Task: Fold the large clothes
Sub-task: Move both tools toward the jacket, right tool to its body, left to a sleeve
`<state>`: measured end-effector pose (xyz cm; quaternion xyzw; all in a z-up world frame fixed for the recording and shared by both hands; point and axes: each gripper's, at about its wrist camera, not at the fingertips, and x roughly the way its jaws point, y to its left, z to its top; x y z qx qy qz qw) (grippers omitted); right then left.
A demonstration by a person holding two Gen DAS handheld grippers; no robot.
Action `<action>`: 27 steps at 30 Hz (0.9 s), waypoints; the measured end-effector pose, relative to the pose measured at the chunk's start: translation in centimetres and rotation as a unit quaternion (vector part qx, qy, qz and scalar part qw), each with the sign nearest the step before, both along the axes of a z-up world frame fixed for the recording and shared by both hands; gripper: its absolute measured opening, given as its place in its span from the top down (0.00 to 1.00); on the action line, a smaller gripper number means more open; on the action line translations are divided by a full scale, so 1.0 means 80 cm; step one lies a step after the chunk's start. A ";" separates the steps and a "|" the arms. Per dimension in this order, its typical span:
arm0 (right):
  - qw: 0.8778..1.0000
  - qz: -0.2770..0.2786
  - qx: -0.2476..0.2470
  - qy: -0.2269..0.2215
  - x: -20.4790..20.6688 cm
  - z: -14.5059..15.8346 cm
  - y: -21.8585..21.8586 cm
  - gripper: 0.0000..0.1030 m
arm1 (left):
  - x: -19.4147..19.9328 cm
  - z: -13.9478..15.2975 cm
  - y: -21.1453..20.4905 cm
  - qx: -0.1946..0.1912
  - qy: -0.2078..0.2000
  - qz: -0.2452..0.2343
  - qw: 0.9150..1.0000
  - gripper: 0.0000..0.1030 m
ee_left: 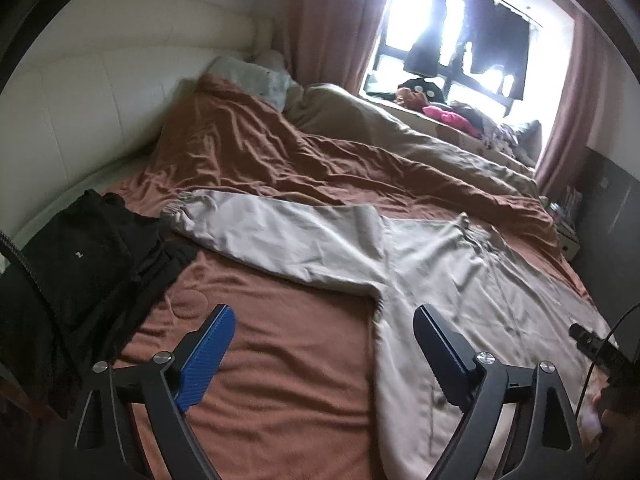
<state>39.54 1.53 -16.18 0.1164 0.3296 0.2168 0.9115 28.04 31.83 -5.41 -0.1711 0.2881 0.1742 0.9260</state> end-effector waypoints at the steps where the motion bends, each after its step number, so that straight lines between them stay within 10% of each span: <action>1: 1.000 -0.001 0.003 0.003 0.008 0.000 0.005 0.19 | 0.005 -0.001 0.007 -0.002 0.001 0.004 1.000 0.16; 7: 0.999 0.019 0.015 0.029 0.064 -0.026 0.064 0.42 | 0.050 -0.018 0.067 -0.027 0.015 0.029 0.999 0.30; 21: 0.989 0.071 0.000 0.132 0.217 -0.061 0.188 0.49 | 0.149 -0.114 0.174 -0.087 0.066 0.078 0.991 0.42; 27: 0.981 0.100 -0.005 0.167 0.262 -0.098 0.223 0.68 | 0.185 -0.150 0.197 -0.092 0.093 0.088 0.988 0.42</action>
